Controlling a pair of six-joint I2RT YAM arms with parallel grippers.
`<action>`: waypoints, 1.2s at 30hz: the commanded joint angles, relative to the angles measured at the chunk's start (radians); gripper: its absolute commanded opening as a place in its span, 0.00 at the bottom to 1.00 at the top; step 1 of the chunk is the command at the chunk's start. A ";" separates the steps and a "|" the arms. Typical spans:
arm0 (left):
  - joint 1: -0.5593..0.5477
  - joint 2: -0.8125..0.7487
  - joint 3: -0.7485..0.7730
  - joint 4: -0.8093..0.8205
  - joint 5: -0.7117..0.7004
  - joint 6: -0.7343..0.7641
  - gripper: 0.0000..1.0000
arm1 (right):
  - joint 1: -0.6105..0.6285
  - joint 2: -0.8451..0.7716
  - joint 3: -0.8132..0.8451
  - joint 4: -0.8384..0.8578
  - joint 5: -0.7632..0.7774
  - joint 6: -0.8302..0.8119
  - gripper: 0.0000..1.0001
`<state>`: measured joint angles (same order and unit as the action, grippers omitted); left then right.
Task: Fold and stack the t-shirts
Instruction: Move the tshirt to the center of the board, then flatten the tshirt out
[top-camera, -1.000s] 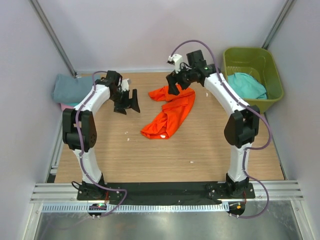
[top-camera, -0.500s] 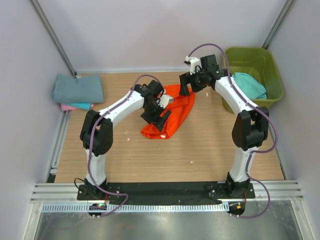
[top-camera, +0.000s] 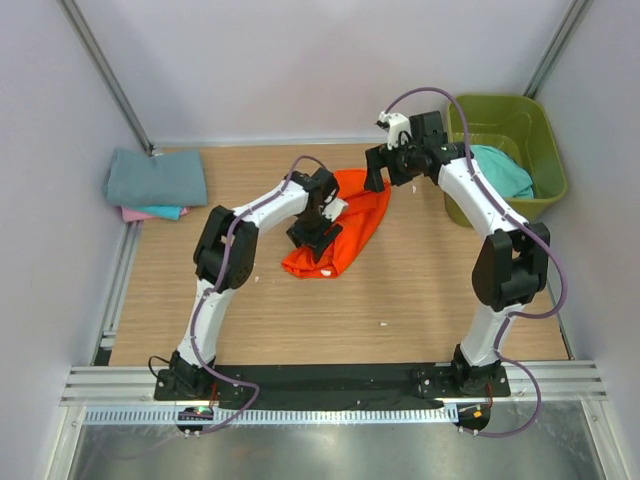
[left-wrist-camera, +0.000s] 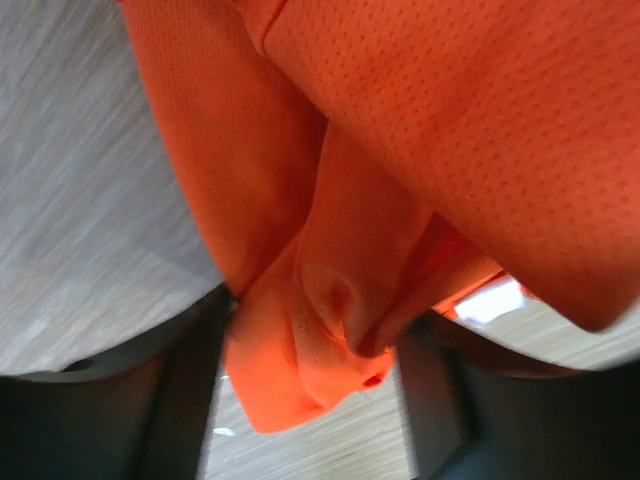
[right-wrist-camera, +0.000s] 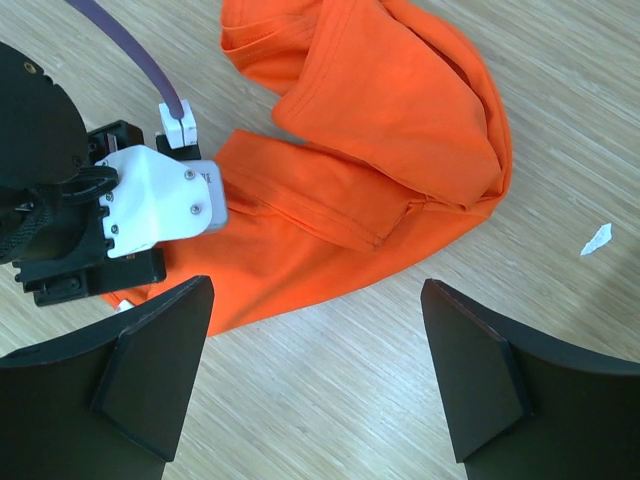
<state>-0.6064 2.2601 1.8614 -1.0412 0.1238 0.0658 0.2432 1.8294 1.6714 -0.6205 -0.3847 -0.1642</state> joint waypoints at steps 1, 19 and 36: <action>0.002 -0.008 0.056 -0.006 -0.035 0.022 0.60 | -0.007 -0.036 0.010 0.047 0.007 0.017 0.91; 0.272 -0.407 -0.162 -0.059 -0.006 -0.032 0.00 | 0.082 0.008 -0.102 0.031 -0.131 0.103 0.87; 0.234 -0.215 0.376 -0.028 0.059 0.002 0.00 | -0.014 0.027 -0.029 0.111 -0.002 0.275 0.91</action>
<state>-0.3645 2.0483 2.0888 -1.1088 0.1558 0.0391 0.2974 1.9179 1.5902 -0.5575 -0.4351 0.0654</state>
